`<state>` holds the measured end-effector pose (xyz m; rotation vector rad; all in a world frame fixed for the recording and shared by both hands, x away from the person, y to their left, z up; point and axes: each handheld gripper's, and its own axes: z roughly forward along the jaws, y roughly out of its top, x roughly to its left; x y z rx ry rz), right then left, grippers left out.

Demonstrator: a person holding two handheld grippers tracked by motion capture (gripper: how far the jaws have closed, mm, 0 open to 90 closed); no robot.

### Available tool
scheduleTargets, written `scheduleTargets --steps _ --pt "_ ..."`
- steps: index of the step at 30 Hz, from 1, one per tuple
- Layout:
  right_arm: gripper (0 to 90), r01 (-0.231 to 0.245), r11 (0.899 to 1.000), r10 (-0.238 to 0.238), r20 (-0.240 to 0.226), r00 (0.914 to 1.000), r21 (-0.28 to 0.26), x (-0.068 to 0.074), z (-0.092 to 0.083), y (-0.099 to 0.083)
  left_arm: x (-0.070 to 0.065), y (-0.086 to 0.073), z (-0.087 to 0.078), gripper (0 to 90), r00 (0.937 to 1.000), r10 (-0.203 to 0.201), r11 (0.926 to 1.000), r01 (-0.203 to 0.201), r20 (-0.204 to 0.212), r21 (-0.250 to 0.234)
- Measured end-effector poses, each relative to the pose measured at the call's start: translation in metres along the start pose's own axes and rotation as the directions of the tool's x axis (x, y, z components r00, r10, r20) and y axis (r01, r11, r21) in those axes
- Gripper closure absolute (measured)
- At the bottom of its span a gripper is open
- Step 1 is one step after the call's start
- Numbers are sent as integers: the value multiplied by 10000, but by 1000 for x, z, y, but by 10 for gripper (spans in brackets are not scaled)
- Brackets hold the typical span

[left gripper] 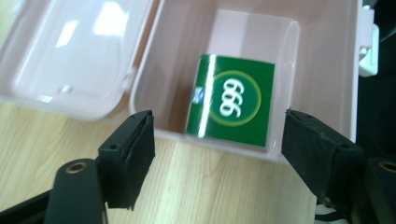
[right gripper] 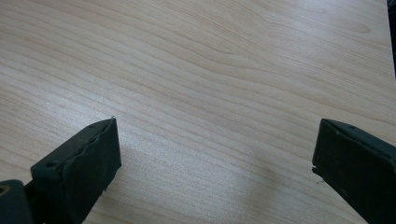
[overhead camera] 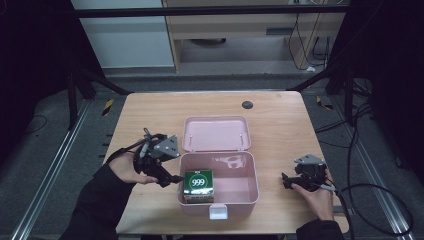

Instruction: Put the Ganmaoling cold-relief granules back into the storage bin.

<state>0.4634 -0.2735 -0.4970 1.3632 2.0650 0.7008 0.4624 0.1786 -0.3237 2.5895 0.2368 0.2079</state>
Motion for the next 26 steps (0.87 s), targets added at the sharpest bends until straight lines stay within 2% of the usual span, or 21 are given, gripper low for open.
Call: scheduleTargets --steps 3,7,10,12,15,16,18,20,23,24,25,26 --pt "15 -24 10000 24 8 10000 4 0 0 0 2 -16 -8 273 9992 -358 9991 353 -178 -243" --pt "16 -43 10000 43 17 10000 -11 0 -1 0 1 -41 -8 290 9941 -975 9941 950 -483 -528" --pt "16 3 10000 -3 22 10000 -1 0 0 0 3 -65 -4 305 9842 -1602 9856 1553 -756 -667" --pt "17 -6 10000 6 37 10000 -8 0 -1 0 4 -75 0 312 9779 -1877 9811 1821 -927 -657" --pt "18 -5 10000 5 48 10000 -3 0 -1 0 7 -94 11 310 9617 -2486 9682 2433 -1153 -581" --pt "18 -14 10000 14 51 10000 2 0 -1 0 8 -102 16 306 9551 -2722 9618 2664 -1167 -629" --pt "18 22 10000 -22 66 10000 -13 0 0 0 10 -112 23 302 9463 -3051 9515 2983 -1071 -753" --pt "18 -39 10000 39 44 10000 6 0 -1 0 13 -120 29 299 9348 -3303 9439 3267 -1309 -489" --pt "19 -29 10000 29 59 10000 -34 0 -1 0 17 -131 37 291 9105 -3826 9239 3762 -1572 -696" --pt "18 -39 10000 39 63 10000 -25 -1 -1 0 18 -136 41 282 8990 -4031 9152 3958 -1712 -760" --pt "18 -64 10000 64 64 10000 -28 -1 -2 0 19 -139 43 274 8907 -4170 9089 4099 -1810 -766" --pt "18 -52 10000 52 64 10000 -27 -1 -2 0 21 -143 46 273 8761 -4366 8995 4288 -2046 -834"
